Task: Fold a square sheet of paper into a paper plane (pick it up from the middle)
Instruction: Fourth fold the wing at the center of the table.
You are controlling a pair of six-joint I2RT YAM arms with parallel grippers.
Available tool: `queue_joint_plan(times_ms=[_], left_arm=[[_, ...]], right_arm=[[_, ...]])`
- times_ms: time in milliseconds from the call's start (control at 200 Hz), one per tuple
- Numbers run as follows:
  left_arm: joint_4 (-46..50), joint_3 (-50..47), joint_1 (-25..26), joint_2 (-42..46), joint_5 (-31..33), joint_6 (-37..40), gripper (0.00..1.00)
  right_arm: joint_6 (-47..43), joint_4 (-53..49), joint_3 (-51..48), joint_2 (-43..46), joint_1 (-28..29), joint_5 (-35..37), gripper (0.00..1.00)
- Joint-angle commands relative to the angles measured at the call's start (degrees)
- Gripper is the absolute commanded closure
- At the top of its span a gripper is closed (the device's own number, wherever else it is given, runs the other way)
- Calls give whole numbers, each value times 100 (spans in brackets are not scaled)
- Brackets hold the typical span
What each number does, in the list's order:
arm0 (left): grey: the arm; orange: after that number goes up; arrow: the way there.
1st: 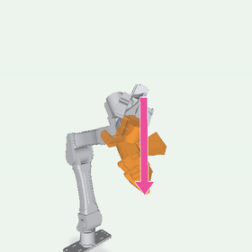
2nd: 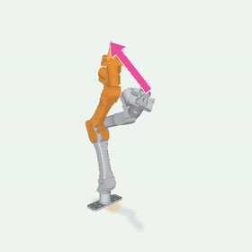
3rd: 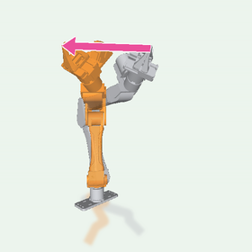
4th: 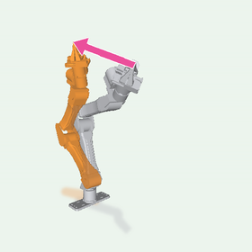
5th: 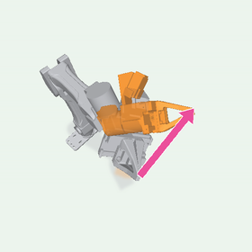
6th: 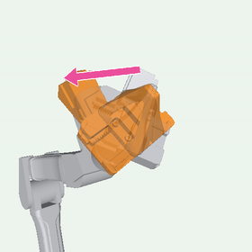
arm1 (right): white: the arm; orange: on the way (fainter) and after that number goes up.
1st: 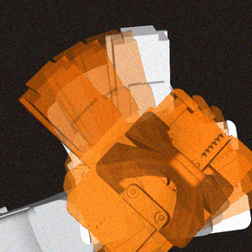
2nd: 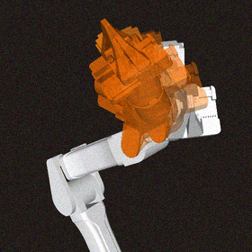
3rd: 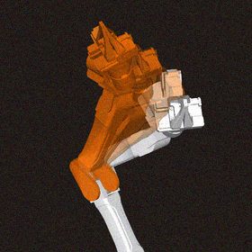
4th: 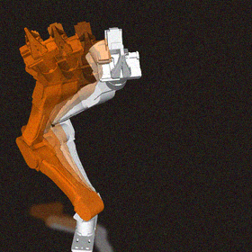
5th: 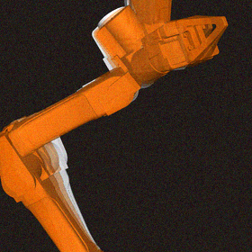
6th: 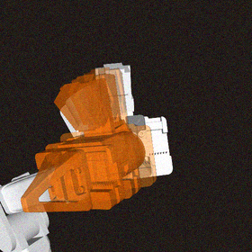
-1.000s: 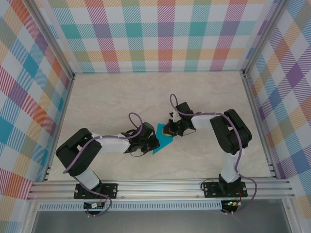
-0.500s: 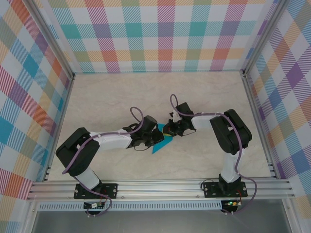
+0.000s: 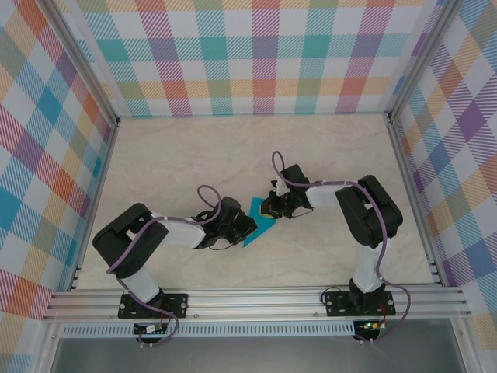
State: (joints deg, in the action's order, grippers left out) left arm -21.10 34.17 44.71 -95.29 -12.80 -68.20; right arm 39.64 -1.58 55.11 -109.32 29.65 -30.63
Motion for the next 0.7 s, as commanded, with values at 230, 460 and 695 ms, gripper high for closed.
queue_joint_plan(times_ms=[230, 460, 695], left_arm=[[767, -821, 92, 696, -44, -213, 81], [1119, -766, 106, 1383, 204, -65, 77], [1011, -89, 92, 1402, 141, 64, 75]], right_arm=[[-134, -422, -36, -170, -21, 655, 100], [-132, -416, -36, -196, -25, 637, 100], [-125, -424, -11, -247, -23, 624, 100]])
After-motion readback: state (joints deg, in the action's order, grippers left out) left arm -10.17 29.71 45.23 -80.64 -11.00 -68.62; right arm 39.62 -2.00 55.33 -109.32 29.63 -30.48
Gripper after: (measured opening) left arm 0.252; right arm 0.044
